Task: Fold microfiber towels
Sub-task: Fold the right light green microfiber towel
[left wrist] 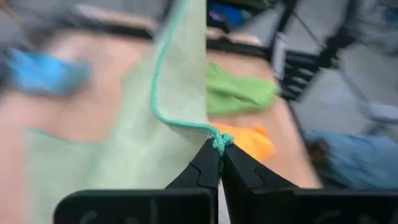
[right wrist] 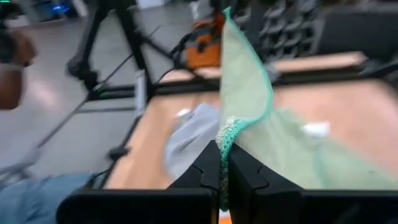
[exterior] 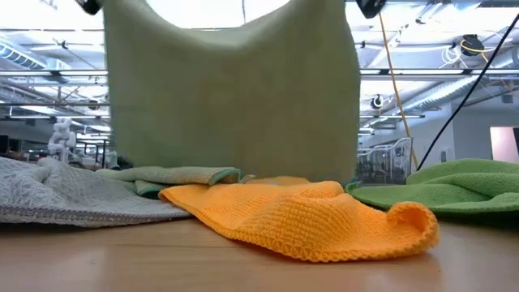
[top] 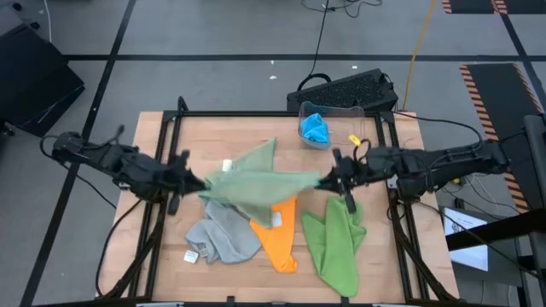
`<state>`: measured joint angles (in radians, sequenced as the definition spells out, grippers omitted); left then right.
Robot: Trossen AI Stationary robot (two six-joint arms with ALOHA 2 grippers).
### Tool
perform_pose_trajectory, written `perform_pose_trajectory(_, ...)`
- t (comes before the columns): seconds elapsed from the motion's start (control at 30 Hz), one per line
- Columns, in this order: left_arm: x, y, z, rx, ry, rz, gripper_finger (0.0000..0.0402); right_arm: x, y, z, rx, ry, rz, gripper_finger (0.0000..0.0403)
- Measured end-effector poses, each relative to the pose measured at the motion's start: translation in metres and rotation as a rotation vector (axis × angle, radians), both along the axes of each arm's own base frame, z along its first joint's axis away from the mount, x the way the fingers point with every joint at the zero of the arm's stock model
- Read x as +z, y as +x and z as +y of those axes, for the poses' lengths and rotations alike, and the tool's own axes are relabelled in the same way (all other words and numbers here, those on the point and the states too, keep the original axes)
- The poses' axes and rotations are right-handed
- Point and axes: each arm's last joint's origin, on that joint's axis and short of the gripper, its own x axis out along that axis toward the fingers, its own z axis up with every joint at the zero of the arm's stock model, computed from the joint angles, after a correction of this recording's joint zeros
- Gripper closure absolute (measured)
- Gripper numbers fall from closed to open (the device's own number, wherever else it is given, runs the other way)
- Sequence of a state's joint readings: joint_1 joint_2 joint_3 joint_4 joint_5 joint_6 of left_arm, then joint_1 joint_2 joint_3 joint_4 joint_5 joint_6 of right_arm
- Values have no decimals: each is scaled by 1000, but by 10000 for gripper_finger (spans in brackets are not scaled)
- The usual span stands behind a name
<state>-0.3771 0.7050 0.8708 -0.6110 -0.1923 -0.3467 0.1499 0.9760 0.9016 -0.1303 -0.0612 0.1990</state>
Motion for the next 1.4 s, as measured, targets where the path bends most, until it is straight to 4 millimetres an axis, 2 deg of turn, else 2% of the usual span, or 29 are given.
perform_pose_trajectory(0.1, -15, 8, -13, -67, -78, 36, 394, -10, -3, 13, 43, 43, 35, 401)
perform_pose_trajectory(0.23, -41, 20, -27, -72, -126, 80, 394, -34, -2, 27, 70, 79, 129, 401)
perform_pose_trajectory(0.37, -62, 26, -31, 15, -45, 122, 394, -53, -2, 31, -53, 54, 176, 401)
perform_pose_trajectory(0.6, -85, 25, -17, 279, 111, 183, 394, -95, -11, 23, -248, 13, 267, 401)
perform_pose_trajectory(0.87, -122, 28, 0, 429, 149, 273, 394, -140, -20, 4, -357, 17, 267, 401)
perform_pose_trajectory(1.0, -131, 31, 8, 467, 208, 276, 394, -161, -26, -10, -417, 11, 267, 401)
perform_pose_trajectory(1.2, -137, 41, 19, 517, 230, 270, 394, -178, -35, -26, -485, 9, 284, 401)
perform_pose_trajectory(1.4, -148, 50, 23, 524, 232, 323, 394, -183, -33, -31, -451, 14, 226, 400)
